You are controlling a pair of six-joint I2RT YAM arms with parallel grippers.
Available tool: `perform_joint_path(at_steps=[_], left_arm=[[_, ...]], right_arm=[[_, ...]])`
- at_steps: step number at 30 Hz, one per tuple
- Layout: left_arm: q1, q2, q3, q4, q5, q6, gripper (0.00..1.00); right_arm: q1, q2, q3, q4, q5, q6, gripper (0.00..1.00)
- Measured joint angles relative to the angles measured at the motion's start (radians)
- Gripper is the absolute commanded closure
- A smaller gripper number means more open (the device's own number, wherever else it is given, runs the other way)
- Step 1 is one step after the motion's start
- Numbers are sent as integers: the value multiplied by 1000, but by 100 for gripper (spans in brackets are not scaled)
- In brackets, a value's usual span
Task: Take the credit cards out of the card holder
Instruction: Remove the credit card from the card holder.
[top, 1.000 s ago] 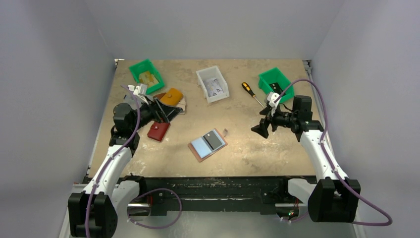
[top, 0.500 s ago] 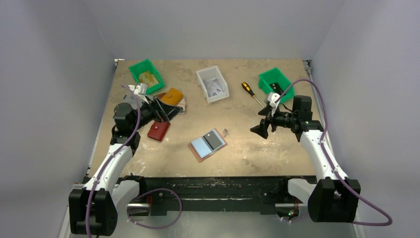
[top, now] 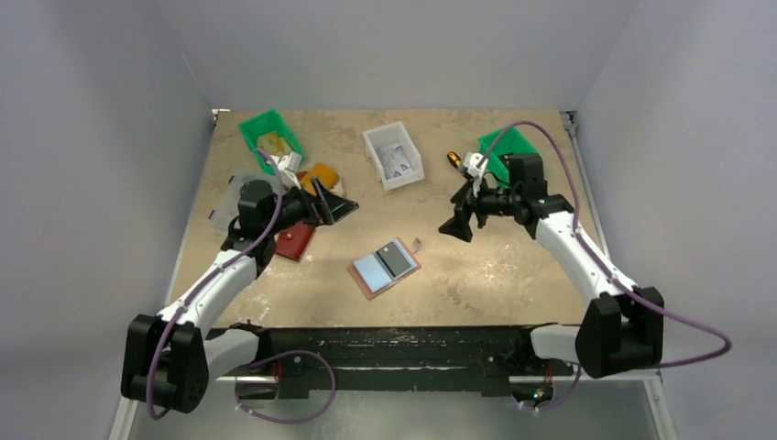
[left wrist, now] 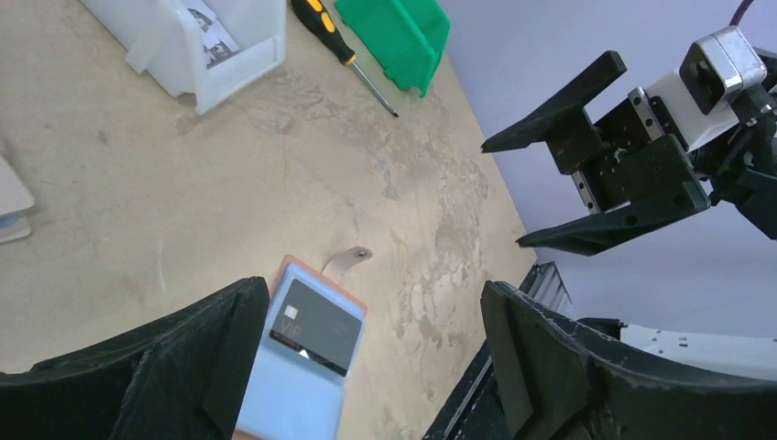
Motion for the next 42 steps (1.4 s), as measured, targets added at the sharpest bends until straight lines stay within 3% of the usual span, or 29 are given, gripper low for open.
perform_joint_path(at_steps=[5,9,12,14,25,32,42], left_arm=[[-140,105,179,-139,-156,25,17],[-272,156,266,-171,-271,24,25],[-346,156,228,-160,-329,-4,27],[-380,143,146,-126,-382,-41,27],[-478,110,-181,23,-575,-230,48],[-499,86,-275,131,-625,-308,54],[-537,168,-283,282,-626,-355,58]], right_arm=[[98,167,121,2,19,84,1],[163,240,103,57,17,183,4],[192,248,34,125,-5,285,13],[197,267,10,162,-24,349,24],[245,467,14,251,-52,523,61],[282,524,42,262,-45,566,63],[291,581,55,272,-1,584,62]])
